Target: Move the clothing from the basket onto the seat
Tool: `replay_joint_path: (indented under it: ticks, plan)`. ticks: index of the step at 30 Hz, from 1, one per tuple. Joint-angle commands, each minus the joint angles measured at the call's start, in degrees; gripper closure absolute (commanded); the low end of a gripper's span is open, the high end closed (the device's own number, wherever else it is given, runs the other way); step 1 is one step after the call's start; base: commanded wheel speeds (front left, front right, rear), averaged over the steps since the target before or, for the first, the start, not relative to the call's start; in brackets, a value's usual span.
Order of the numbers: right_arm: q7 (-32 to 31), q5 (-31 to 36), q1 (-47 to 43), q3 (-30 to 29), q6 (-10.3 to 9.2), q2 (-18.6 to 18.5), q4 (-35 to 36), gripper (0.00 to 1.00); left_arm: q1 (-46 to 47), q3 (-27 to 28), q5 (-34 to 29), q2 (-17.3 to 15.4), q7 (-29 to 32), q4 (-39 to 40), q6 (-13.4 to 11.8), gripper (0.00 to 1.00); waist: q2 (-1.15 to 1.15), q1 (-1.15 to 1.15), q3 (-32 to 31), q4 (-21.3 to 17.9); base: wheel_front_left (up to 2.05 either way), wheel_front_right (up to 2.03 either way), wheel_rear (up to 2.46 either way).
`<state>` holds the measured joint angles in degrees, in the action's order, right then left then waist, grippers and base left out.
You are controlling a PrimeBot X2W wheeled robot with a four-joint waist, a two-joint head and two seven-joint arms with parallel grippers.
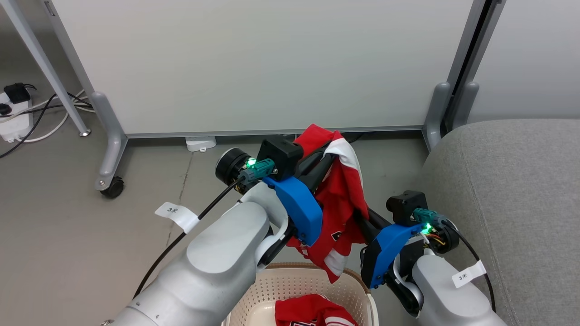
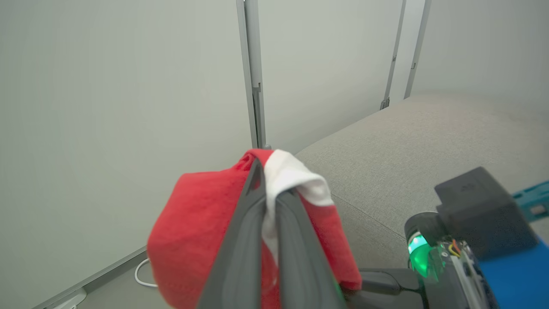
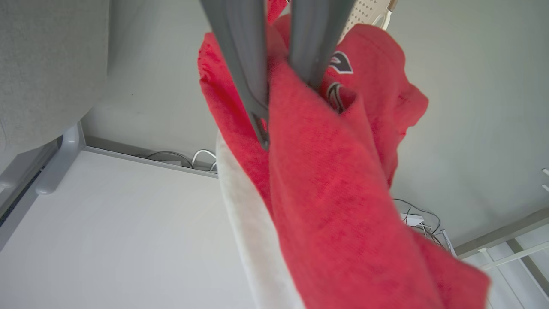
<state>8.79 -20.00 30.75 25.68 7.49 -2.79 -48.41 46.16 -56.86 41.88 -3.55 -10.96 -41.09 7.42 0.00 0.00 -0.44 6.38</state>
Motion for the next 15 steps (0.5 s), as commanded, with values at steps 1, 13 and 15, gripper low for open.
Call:
replay_joint_path:
  ticks: [1, 13, 15]
  plan:
    - [0.72, -0.83, 1.24, 0.78, 0.01, -0.18, -0.65, 1.0, 1.06, -0.14, 0.45, -0.34, -0.47, -0.38, 0.05, 1.0, 0.0, 0.0, -0.02, -0.26, 0.0, 0.0, 0.0]
    - [2.76, -3.34, 2.37, 3.28, 0.01, -0.18, -3.67, 1.0, 1.16, -0.25, 1.38, -0.26, -1.08, -1.67, -0.07, 1.0, 0.0, 0.0, -0.25, -0.77, 0.0, 0.0, 0.0]
    - [2.98, -3.64, 2.45, 3.6, 0.01, -0.18, -3.98, 1.0, 1.15, -0.27, 1.48, -0.25, -1.15, -1.92, -0.09, 1.0, 0.0, 0.0, -0.27, -0.84, 0.0, 0.0, 0.0]
